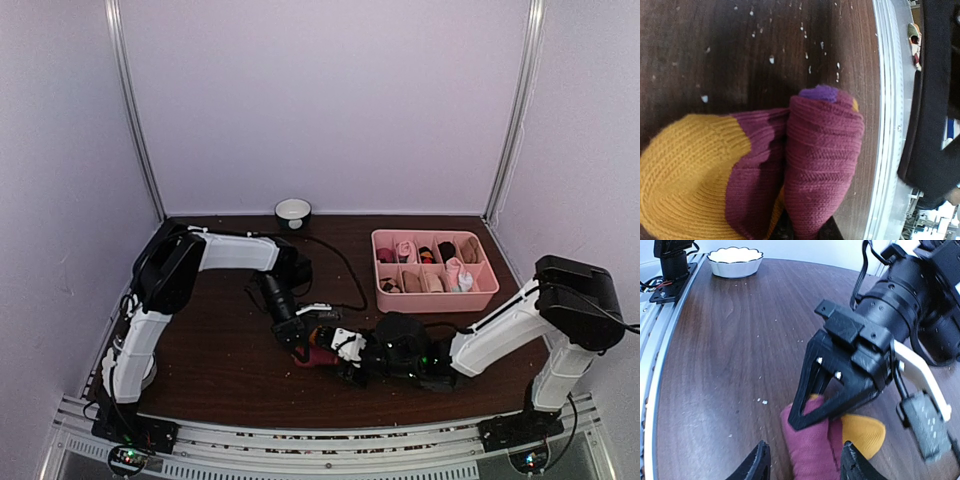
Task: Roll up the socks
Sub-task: Roll the sock at the center of the board.
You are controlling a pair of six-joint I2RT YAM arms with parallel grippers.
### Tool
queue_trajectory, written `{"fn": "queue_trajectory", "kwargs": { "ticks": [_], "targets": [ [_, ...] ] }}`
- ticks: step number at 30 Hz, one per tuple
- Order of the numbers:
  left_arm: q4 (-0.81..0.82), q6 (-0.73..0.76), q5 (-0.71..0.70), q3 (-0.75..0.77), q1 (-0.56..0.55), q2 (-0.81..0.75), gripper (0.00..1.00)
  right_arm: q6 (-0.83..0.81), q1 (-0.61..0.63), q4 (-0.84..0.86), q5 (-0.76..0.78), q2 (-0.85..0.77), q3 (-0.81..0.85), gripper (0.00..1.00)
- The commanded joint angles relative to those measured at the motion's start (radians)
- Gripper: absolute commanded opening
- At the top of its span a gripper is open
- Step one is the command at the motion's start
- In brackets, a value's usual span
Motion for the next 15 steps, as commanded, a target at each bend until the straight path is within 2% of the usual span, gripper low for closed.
{"fn": "queue_trajectory", "kwargs": {
  "ticks": [1,10,12,15],
  "targets": [
    [-0.057,0.000,-0.100,-0.009,0.003,0.086,0.06,-0.081,0.007,-0.072,-0.005,0.073,0.063,0.45],
    [-0.097,0.046,-0.085,-0.002,0.011,0.109,0.06,-0.060,-0.022,-0.096,-0.090,0.179,0.101,0.36],
    [-0.097,0.051,-0.089,0.000,0.011,0.109,0.08,-0.059,-0.022,-0.116,-0.100,0.188,0.114,0.30],
    [-0.070,0.047,-0.097,-0.008,0.014,0.090,0.21,-0.047,-0.030,-0.147,-0.132,0.194,0.132,0.09]
  ]
}}
